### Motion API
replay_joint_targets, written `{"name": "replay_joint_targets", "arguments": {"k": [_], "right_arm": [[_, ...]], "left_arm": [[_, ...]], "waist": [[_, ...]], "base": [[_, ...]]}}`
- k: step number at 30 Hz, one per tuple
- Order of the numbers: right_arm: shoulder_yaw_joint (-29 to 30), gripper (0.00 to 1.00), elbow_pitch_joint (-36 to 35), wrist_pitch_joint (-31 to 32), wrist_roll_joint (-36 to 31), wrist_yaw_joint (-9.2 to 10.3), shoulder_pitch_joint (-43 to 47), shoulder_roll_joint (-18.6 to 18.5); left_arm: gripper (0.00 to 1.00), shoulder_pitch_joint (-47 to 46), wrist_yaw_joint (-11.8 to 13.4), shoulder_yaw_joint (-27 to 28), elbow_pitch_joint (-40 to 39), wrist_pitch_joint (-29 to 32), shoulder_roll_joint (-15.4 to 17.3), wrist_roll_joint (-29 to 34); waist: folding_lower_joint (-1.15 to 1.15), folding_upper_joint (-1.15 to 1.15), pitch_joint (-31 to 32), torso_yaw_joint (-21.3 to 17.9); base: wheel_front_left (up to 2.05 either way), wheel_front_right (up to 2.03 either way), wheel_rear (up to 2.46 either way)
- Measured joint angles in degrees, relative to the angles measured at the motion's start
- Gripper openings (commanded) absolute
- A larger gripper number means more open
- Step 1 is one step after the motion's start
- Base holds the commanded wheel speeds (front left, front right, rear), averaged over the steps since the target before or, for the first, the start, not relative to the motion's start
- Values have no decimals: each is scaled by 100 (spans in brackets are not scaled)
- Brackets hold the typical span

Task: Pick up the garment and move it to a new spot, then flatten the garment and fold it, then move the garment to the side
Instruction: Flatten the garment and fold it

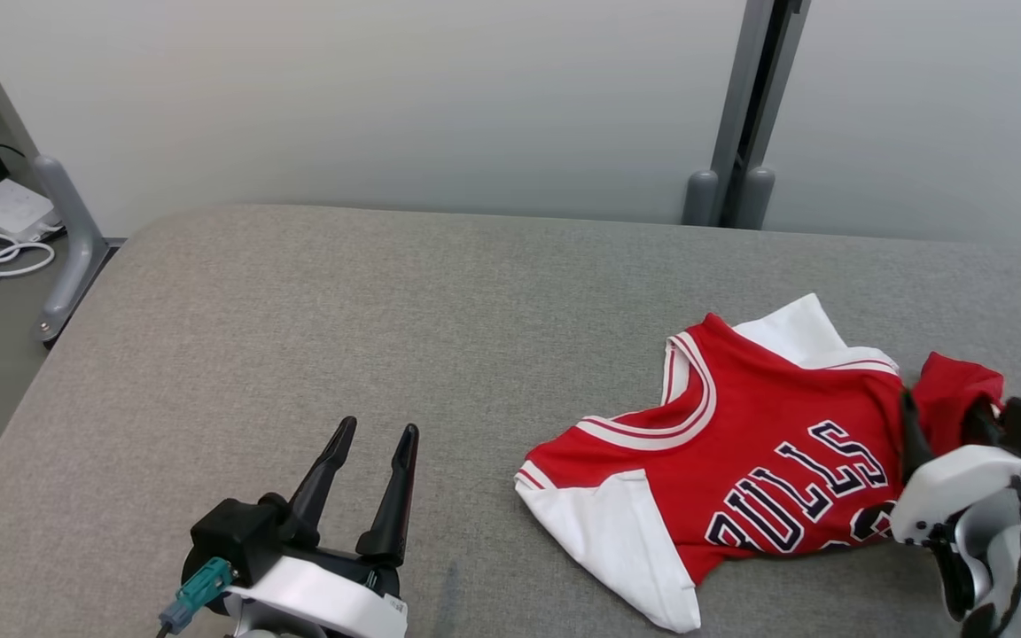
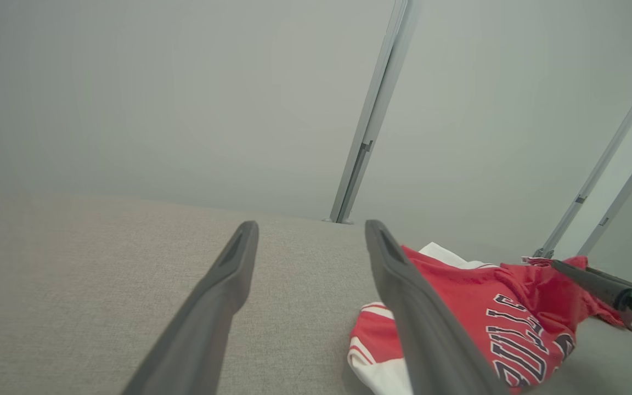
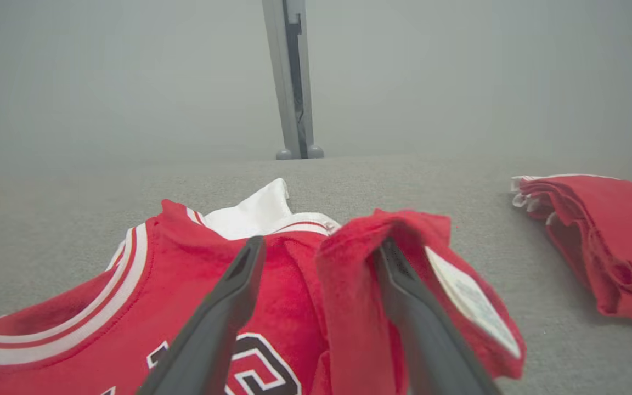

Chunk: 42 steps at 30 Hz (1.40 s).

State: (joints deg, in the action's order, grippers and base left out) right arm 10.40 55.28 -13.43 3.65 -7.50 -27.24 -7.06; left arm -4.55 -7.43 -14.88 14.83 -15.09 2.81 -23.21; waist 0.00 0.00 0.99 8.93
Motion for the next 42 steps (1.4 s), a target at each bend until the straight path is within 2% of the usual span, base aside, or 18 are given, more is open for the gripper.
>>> {"name": "replay_joint_targets", "arguments": {"k": [6,12,16,20,29,37,42], "right_arm": [[-795,100,-650,-132,393,0,145,-7],[-1739,100,-2268,-155,936,0,706,-226],[-1904,100,-3100,-157,1094,0,1034,-349],[-1885,100,-3606,-157,1013,0,1328,-382],[-1789,100,-3846,-157,877,0,1730,-199],[-1829,100,-3869,-157,777,0,1615,-187],[-1840,100,-3866,-157,764,0,1533,-163]], "left_arm": [[100,-2,0,60,-52,-1,0,-1],[100,-29,0,110,-97,-1,0,-1],[100,-55,0,126,-122,0,-2,0],[100,-76,0,158,-141,0,-2,1],[100,-191,0,111,167,-1,-2,-11],[100,-962,27,-293,1622,-3,-9,126],[100,-1749,19,-691,2986,-2,-3,256]], "waist": [[0,0,-9,-150],[0,0,-50,-386],[0,0,-88,-524],[0,0,-130,-637],[0,0,-270,-955],[0,0,-542,-1339],[0,0,-737,-1610]], "base": [[0,0,0],[0,0,0],[0,0,0],[0,0,0],[0,0,0],[0,0,0],[0,0,0]]}}
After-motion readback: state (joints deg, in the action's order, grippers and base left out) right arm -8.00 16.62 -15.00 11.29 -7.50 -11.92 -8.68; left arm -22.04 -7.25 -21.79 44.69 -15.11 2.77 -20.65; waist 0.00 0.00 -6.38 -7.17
